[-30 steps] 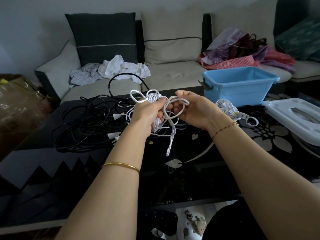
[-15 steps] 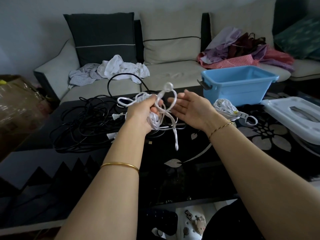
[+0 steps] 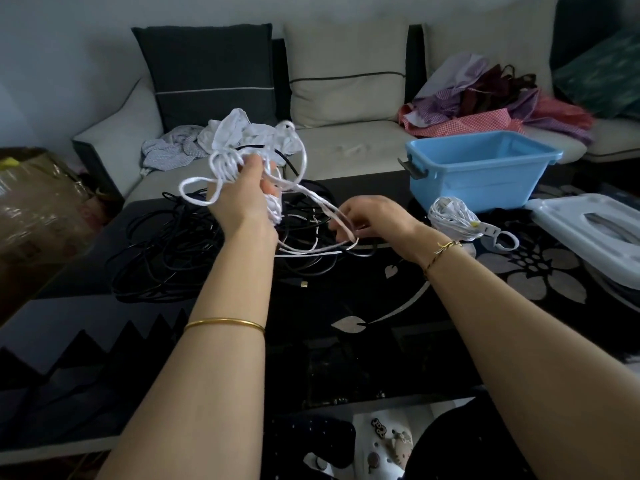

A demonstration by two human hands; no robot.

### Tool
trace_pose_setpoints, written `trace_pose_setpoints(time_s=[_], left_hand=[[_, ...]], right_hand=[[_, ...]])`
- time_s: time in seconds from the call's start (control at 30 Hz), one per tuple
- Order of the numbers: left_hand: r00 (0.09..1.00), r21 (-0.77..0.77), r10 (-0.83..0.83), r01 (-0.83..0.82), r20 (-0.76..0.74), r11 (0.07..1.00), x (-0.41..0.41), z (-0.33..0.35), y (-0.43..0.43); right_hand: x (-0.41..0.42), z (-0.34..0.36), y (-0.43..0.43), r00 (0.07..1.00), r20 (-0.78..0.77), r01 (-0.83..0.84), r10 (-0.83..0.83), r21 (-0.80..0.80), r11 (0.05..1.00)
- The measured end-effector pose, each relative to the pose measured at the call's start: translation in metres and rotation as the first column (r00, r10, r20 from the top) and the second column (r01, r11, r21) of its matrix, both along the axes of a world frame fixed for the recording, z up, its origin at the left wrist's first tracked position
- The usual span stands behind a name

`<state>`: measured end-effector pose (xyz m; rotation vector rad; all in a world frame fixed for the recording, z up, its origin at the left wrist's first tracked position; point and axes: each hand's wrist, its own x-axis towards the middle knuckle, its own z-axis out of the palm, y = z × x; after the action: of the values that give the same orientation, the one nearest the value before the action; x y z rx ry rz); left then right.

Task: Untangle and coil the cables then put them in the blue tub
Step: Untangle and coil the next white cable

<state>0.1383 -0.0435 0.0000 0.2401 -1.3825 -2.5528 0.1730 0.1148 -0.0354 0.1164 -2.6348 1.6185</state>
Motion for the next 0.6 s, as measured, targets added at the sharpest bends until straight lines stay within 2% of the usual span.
trace_pose_setpoints(time_s=[0.07, 0.1, 0.13, 0.17, 0.2, 0.23, 0.27, 0.3, 0.43, 0.6], left_hand=[[0.998, 0.051, -0.007, 0.010, -0.063, 0.999, 0.000, 0.006, -0.004], [0.996, 0.043, -0.016, 0.019, -0.091, 0.999, -0.001, 0.007, -0.005], [0.993, 0.022, -0.022, 0.025, -0.113, 0.999, -0.001, 0.008, -0.004], [0.992, 0.003, -0.030, 0.030, -0.126, 1.000, -0.001, 0.008, -0.003], [0.991, -0.011, -0.035, 0.034, -0.131, 0.999, -0.002, 0.007, -0.001], [0.991, -0.019, -0.038, 0.036, -0.126, 0.999, -0.003, 0.006, 0.000], [0.993, -0.020, -0.037, 0.035, -0.113, 0.999, -0.004, 0.005, 0.002], [0.995, -0.017, -0.034, 0.032, -0.095, 0.999, -0.005, 0.003, 0.002], [0.998, 0.007, -0.033, 0.034, -0.049, 0.999, -0.007, -0.001, 0.003], [0.999, 0.004, -0.032, 0.033, -0.027, 0.999, -0.002, -0.001, 0.005]], right_hand=[[-0.002, -0.011, 0.004, 0.997, -0.073, 0.024, -0.006, 0.253, 0.967], [-0.004, -0.018, 0.005, 0.993, -0.113, 0.072, -0.040, 0.295, 0.953], [-0.007, -0.022, 0.005, 0.984, -0.143, 0.141, -0.110, 0.231, 0.963], [-0.010, -0.024, 0.005, 0.970, -0.141, 0.204, -0.198, 0.023, 0.979], [-0.013, -0.022, 0.004, 0.956, -0.117, 0.233, -0.268, -0.247, 0.941], [-0.015, -0.017, 0.002, 0.951, -0.101, 0.207, -0.294, -0.502, 0.840], [-0.017, -0.012, 0.000, 0.951, -0.106, 0.140, -0.290, -0.689, 0.711], [-0.017, -0.007, -0.002, 0.953, -0.122, 0.071, -0.278, -0.801, 0.595], [-0.015, 0.005, -0.011, 0.961, -0.197, -0.132, -0.195, -0.944, 0.303], [-0.013, 0.018, -0.020, 0.956, -0.276, -0.272, -0.097, -0.961, 0.044]])
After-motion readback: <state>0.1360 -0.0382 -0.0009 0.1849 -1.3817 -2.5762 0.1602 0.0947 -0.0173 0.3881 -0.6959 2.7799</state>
